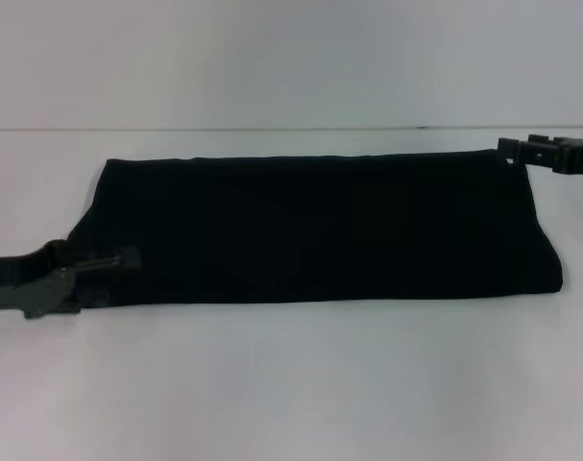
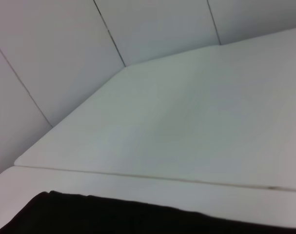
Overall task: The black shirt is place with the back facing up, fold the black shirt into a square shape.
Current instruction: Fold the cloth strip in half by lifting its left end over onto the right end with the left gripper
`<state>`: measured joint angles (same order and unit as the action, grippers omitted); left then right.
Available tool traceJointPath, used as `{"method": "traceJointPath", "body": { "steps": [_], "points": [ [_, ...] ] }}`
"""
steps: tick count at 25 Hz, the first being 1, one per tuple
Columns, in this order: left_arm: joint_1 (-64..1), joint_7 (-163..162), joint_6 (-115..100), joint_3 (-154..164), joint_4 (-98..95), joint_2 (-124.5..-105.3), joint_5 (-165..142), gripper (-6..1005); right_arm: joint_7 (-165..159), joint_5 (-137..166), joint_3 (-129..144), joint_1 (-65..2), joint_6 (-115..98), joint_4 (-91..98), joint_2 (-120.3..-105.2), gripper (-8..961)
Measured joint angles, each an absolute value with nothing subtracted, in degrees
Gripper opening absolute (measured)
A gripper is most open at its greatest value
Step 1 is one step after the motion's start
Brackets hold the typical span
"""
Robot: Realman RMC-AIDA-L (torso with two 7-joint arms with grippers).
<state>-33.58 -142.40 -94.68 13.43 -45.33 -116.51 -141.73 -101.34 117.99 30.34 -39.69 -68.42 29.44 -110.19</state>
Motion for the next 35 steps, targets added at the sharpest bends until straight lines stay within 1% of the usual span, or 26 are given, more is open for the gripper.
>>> {"method": "traceJointPath", "body": {
  "steps": [4,15,28,35],
  "points": [
    [-34.62,-149.90,-92.10,13.32,-42.38,-116.05,-144.97,874,-101.33,118.02,30.38,-40.43,-67.90,29.46,-110.00,699],
    [-34.75,-164.91,-86.56,12.39,-38.88,-115.84,-147.11,874,-99.68,118.04,31.60,-41.25,-68.77,29.54,-110.03,701],
    [-35.16,-170.57,-83.99,12.35,-37.64,-115.75,-148.61,874,-91.23,117.70,32.21,-41.10,-79.40,30.24,-109.89,707],
    [-35.61,-170.61,-81.35,12.18,-35.86,-115.43,-148.61,873,-90.39,117.69,32.59,-41.42,-79.24,31.05,-110.49,710]
  ]
}}
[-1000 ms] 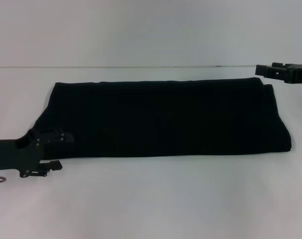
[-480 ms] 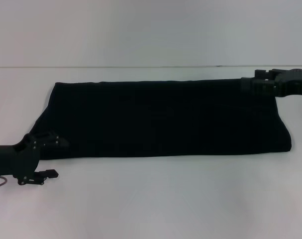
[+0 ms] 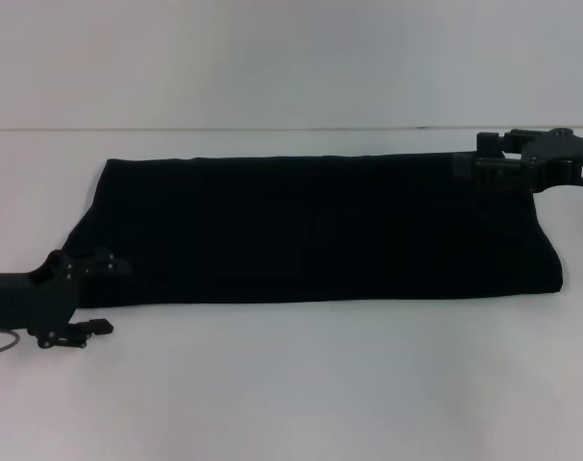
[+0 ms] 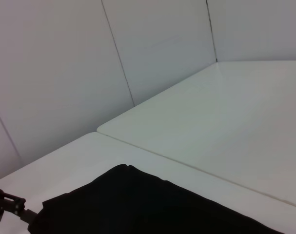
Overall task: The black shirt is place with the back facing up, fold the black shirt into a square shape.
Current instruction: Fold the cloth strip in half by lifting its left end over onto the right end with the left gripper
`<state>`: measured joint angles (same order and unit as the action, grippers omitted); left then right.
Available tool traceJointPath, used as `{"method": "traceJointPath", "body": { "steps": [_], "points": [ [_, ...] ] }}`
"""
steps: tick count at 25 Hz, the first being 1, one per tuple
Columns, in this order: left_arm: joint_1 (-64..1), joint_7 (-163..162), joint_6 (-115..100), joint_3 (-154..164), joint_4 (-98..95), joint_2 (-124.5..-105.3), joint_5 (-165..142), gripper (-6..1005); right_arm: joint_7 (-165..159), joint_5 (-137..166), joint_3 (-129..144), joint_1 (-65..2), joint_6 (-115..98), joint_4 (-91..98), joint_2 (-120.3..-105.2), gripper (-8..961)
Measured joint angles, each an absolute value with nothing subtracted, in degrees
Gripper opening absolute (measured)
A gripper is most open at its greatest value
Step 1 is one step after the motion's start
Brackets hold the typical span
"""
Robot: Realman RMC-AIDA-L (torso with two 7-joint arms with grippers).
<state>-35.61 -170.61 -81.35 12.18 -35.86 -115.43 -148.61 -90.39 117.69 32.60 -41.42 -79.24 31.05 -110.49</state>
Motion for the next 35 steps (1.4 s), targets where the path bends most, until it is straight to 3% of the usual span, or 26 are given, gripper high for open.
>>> {"method": "traceJointPath", "body": {
  "steps": [35],
  "points": [
    [-35.33,-170.26,-75.04,10.72,-34.63,-115.31,-148.58,873,-89.91,116.65,31.90,-41.49,-77.07,31.20,-110.47,709]
  ]
}}
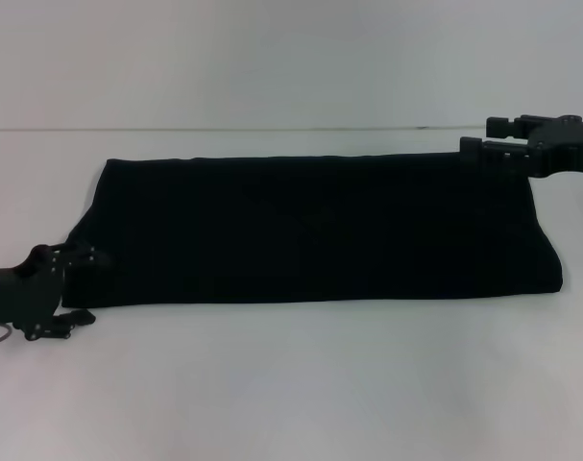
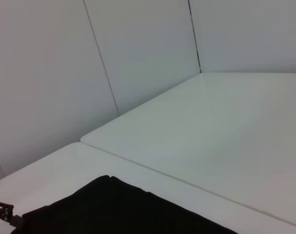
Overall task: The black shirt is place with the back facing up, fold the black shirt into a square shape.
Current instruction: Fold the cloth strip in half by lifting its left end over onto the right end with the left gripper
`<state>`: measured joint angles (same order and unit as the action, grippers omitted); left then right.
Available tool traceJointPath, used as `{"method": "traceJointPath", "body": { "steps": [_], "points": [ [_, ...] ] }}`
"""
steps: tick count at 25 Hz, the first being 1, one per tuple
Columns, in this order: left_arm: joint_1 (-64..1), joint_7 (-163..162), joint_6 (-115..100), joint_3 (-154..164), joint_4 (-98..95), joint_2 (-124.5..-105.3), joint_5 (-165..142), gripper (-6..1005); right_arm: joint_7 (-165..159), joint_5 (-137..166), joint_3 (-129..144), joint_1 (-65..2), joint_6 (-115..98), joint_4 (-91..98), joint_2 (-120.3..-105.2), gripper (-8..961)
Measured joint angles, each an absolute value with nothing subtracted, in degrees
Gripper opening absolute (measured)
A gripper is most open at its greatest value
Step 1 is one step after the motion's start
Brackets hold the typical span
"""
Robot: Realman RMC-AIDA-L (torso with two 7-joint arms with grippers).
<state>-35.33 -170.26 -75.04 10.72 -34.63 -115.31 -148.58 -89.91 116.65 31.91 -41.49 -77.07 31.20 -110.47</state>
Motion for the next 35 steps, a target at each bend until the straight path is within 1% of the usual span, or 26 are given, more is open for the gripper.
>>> {"method": "traceJointPath", "body": {
  "steps": [35],
  "points": [
    [-37.10,-167.17,-70.19,10.77,-33.52,-114.64,-146.67,873,-89.82,115.49,31.10,-41.48,-76.82,31.20,-110.14,710]
  ]
}}
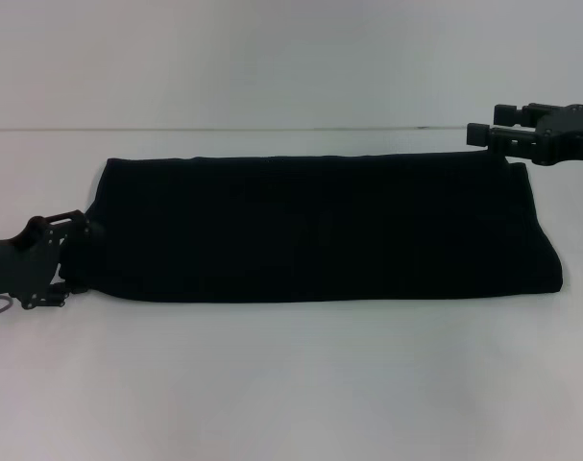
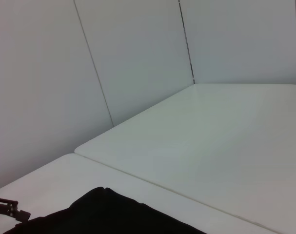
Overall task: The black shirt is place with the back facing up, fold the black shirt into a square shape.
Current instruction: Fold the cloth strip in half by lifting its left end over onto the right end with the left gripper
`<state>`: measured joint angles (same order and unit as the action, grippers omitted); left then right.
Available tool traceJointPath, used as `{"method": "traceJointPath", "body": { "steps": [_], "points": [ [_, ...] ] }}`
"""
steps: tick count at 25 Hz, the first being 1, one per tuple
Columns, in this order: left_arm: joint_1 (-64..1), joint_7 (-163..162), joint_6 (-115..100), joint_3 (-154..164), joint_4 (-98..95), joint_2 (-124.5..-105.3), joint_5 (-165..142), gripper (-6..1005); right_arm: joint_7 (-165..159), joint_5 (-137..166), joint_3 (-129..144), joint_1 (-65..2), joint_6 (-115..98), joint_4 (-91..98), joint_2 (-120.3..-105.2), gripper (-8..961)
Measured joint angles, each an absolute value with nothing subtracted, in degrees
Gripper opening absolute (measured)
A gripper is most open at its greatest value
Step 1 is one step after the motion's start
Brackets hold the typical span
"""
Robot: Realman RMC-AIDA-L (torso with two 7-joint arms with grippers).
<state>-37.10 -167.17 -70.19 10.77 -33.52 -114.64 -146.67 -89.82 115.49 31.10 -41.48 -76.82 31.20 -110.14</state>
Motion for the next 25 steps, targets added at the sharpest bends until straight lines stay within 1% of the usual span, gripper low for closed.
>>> {"method": "traceJointPath", "body": {
  "steps": [18,25],
  "points": [
    [-35.58,-166.22,-74.20,10.72,-34.18,-114.55,-147.07,874,-89.82,115.48,31.02,-41.48,-76.82,31.20,-110.11,710],
    [-35.27,-166.26,-73.87,10.73,-33.40,-114.80,-147.13,874,-89.82,115.47,31.02,-41.48,-76.82,31.20,-110.12,710]
  ]
}}
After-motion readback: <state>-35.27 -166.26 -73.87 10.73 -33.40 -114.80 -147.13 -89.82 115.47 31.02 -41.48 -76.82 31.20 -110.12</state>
